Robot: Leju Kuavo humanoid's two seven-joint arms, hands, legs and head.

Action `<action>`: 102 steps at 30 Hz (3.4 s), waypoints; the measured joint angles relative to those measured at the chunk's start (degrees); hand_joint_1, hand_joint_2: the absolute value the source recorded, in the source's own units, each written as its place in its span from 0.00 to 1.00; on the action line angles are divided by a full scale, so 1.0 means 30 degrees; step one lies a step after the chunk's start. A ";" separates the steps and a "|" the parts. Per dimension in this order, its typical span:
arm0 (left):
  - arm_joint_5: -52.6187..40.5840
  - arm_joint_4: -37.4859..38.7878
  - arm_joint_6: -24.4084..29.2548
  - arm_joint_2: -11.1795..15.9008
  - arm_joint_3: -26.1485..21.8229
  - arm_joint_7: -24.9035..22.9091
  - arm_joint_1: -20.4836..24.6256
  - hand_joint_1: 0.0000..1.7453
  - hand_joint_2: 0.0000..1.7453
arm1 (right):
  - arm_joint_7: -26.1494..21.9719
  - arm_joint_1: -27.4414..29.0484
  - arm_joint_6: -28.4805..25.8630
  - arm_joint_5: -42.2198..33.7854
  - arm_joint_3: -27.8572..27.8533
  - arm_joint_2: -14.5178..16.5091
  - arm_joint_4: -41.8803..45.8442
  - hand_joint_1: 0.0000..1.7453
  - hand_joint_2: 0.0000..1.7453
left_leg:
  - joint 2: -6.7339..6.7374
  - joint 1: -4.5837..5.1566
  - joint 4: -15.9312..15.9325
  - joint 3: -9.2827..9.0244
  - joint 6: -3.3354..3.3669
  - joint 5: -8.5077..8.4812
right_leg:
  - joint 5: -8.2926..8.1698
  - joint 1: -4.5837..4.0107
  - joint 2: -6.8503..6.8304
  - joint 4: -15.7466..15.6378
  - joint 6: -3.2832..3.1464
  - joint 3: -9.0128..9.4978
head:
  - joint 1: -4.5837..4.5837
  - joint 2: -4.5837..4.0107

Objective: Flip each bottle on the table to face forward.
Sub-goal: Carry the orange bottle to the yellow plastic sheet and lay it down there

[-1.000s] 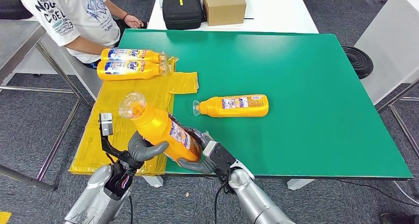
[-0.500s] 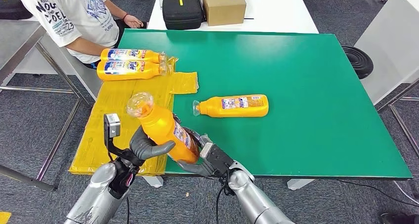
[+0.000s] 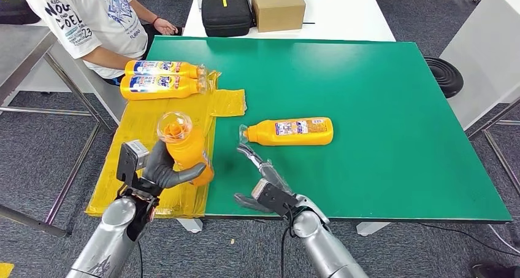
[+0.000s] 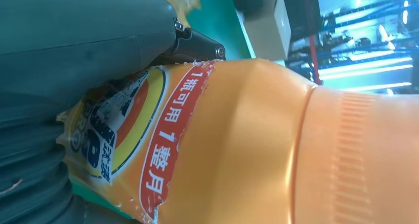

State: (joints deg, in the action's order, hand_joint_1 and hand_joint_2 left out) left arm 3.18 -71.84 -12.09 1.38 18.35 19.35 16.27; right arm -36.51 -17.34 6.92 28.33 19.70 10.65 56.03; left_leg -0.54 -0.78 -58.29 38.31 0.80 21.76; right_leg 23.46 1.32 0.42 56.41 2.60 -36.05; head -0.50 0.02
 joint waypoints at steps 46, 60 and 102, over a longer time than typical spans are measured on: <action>-1.2776 0.4838 -0.7344 1.0554 0.6833 -0.1757 0.9984 1.00 1.00 | 0.2922 0.0738 -0.2678 0.4217 -0.3496 -0.2703 0.3458 0.00 1.00 | 0.0033 -0.0017 -0.0001 0.0010 -0.0018 -0.0028 | -0.0045 -0.0019 0.0030 0.0009 -0.0052 -0.0040 | 0.0006 0.0000; -0.9205 0.7873 -0.3570 0.7769 0.9194 -0.2009 1.0262 1.00 1.00 | 0.2845 0.0958 -0.2860 0.4166 -0.3594 -0.2448 0.3267 0.00 1.00 | 0.0009 -0.0001 -0.0002 0.0015 -0.0017 -0.0028 | -0.0045 -0.0001 0.0024 0.0004 -0.0048 -0.0034 | 0.0005 0.0000; -1.4696 1.4531 -0.4415 0.3226 1.1704 -0.1020 1.1556 0.00 1.00 | 0.1902 0.0338 -0.2953 0.3897 -0.3594 -0.1696 0.0737 0.00 1.00 | 0.0003 -0.0002 0.0000 -0.0086 -0.0018 -0.0027 | -0.0045 -0.0008 0.0020 0.0011 -0.0047 0.0078 | 0.0000 0.0000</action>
State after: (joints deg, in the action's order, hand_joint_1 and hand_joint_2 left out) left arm -40.91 -28.25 -25.33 11.06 53.46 16.29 50.94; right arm -30.80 -16.33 -1.94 40.02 8.92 5.56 58.24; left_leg -0.53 -0.79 -58.29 38.06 0.75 21.68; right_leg 23.32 1.30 0.48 56.44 2.46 -35.81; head -0.50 0.02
